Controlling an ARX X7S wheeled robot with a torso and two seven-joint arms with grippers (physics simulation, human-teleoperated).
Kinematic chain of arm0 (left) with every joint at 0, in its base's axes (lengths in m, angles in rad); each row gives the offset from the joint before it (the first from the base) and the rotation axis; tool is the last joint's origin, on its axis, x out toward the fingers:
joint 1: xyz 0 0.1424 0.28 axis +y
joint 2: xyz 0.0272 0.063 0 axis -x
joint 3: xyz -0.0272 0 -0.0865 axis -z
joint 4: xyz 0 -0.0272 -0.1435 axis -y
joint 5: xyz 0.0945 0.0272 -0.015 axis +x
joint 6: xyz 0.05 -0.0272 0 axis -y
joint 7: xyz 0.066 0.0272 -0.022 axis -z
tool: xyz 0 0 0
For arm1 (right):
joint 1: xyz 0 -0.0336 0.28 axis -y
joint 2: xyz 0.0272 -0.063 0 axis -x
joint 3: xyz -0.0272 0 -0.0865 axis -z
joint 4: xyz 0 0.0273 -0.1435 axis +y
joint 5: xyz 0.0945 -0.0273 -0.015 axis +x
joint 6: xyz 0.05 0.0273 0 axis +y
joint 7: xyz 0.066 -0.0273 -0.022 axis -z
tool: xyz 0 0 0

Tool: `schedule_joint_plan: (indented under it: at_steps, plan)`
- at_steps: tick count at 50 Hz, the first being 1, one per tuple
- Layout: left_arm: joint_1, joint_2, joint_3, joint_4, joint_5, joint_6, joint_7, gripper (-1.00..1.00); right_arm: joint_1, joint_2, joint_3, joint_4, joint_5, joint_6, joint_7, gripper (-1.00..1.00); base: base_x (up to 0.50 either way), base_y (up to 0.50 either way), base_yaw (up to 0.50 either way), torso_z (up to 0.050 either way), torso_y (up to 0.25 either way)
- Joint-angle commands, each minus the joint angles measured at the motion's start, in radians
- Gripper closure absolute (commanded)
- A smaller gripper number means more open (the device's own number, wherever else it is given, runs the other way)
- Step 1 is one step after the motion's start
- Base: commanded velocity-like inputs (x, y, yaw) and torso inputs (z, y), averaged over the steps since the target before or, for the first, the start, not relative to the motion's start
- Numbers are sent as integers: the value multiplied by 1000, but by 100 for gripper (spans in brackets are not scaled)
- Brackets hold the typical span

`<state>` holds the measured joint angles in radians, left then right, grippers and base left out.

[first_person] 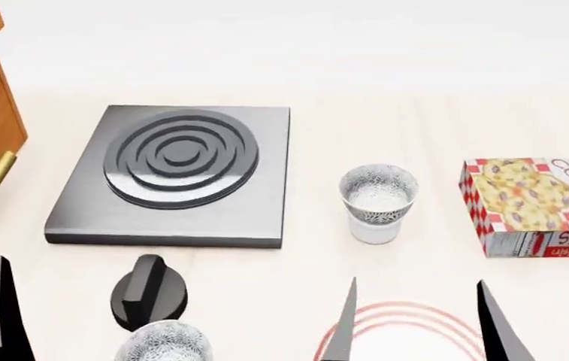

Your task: Pick the akita bowl on the ramekin and place it on the plate.

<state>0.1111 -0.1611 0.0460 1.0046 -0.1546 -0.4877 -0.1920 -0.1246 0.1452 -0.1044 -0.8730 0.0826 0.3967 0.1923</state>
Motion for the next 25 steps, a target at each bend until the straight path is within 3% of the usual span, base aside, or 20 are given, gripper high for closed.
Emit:
schedule_joint_plan:
  at_steps: [1, 5, 12, 14, 25]
  plan:
    - [-3, -10, 3, 7, -20, -16, -19, -100, 1, 11, -9, -4, 8, 5, 13, -100, 500, 0, 0, 0, 0]
    - [-5, -15, -1, 13, -34, -17, -23, -100, 1, 15, -10, -4, 11, 4, 17, -100, 500, 0, 0, 0, 4]
    - [-9, -24, -4, 12, -53, -26, -33, -100, 2, 19, -9, -8, 19, 11, 25, -100, 500, 0, 0, 50, 0]
    - [-9, -27, -4, 11, -57, -23, -35, -100, -15, 16, -1, 3, 30, -53, 22, -100, 500, 0, 0, 50, 0]
    - [-10, -41, -5, 8, -79, -15, -46, -100, -19, 38, -32, 8, 6, -65, 24, -100, 0, 0, 0, 50, 0]
